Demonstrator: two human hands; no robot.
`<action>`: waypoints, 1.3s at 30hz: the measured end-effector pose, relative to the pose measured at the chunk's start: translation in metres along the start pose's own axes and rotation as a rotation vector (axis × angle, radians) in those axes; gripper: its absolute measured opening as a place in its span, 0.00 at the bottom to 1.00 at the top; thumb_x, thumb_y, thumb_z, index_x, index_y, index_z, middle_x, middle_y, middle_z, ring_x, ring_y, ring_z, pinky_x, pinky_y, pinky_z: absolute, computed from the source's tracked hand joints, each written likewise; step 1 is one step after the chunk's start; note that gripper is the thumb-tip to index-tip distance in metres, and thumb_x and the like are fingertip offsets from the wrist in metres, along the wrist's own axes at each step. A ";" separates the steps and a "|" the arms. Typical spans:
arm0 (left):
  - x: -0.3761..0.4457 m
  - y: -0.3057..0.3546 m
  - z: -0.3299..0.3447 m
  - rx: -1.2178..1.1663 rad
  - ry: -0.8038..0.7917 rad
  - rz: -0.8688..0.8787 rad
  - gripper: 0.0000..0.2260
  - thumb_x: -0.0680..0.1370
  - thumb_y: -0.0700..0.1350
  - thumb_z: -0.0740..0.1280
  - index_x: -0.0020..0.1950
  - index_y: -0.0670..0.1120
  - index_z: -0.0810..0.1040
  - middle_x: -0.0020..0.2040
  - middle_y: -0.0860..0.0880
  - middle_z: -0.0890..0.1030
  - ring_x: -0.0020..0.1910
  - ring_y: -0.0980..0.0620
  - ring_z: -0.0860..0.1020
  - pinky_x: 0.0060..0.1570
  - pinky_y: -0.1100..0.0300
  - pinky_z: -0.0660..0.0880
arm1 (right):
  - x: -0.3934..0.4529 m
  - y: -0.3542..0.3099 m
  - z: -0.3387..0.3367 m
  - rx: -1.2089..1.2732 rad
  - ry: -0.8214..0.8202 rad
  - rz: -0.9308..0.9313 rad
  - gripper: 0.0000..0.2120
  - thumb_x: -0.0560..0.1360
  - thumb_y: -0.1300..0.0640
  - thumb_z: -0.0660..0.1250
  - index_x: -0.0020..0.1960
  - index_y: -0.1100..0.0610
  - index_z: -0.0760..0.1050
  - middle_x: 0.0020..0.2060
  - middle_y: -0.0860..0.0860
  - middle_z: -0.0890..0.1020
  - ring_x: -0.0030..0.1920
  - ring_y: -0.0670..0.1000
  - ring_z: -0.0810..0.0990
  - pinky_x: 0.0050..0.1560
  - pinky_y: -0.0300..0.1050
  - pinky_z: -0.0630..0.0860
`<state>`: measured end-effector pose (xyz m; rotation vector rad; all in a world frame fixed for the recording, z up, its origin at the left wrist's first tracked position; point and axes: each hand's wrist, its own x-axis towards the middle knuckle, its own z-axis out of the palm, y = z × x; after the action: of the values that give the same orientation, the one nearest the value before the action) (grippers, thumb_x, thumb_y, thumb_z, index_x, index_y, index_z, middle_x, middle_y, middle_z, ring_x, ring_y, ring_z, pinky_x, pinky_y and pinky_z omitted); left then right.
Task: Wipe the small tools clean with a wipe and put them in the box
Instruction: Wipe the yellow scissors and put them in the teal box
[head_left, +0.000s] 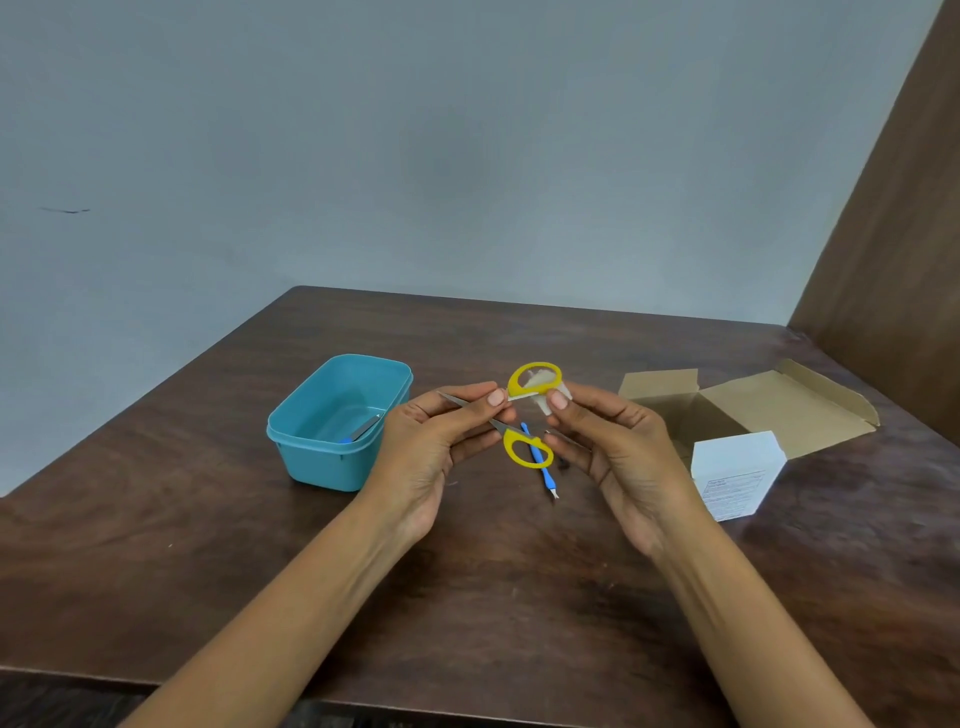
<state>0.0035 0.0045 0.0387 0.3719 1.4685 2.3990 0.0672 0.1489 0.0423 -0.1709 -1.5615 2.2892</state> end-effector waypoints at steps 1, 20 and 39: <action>0.000 0.000 0.000 0.005 0.002 0.007 0.04 0.71 0.37 0.70 0.44 0.42 0.82 0.36 0.46 0.85 0.38 0.54 0.84 0.38 0.64 0.80 | 0.000 -0.001 0.000 0.013 -0.021 0.015 0.09 0.63 0.61 0.71 0.43 0.59 0.83 0.35 0.52 0.85 0.36 0.46 0.82 0.36 0.37 0.79; -0.002 0.005 -0.001 0.002 -0.079 -0.261 0.04 0.71 0.38 0.69 0.39 0.43 0.84 0.34 0.47 0.85 0.33 0.56 0.83 0.31 0.66 0.79 | 0.001 0.001 -0.001 -0.121 -0.133 -0.012 0.09 0.65 0.58 0.71 0.45 0.57 0.81 0.41 0.48 0.84 0.43 0.44 0.80 0.40 0.36 0.77; -0.001 0.005 0.000 0.010 -0.091 -0.273 0.06 0.71 0.36 0.69 0.37 0.43 0.85 0.34 0.46 0.85 0.32 0.56 0.83 0.30 0.67 0.79 | 0.003 0.009 0.000 -0.063 -0.061 -0.047 0.10 0.61 0.62 0.73 0.42 0.59 0.83 0.38 0.51 0.85 0.42 0.48 0.83 0.42 0.38 0.78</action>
<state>0.0036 0.0023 0.0437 0.2605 1.3925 2.1334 0.0628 0.1469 0.0348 -0.0800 -1.6513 2.2297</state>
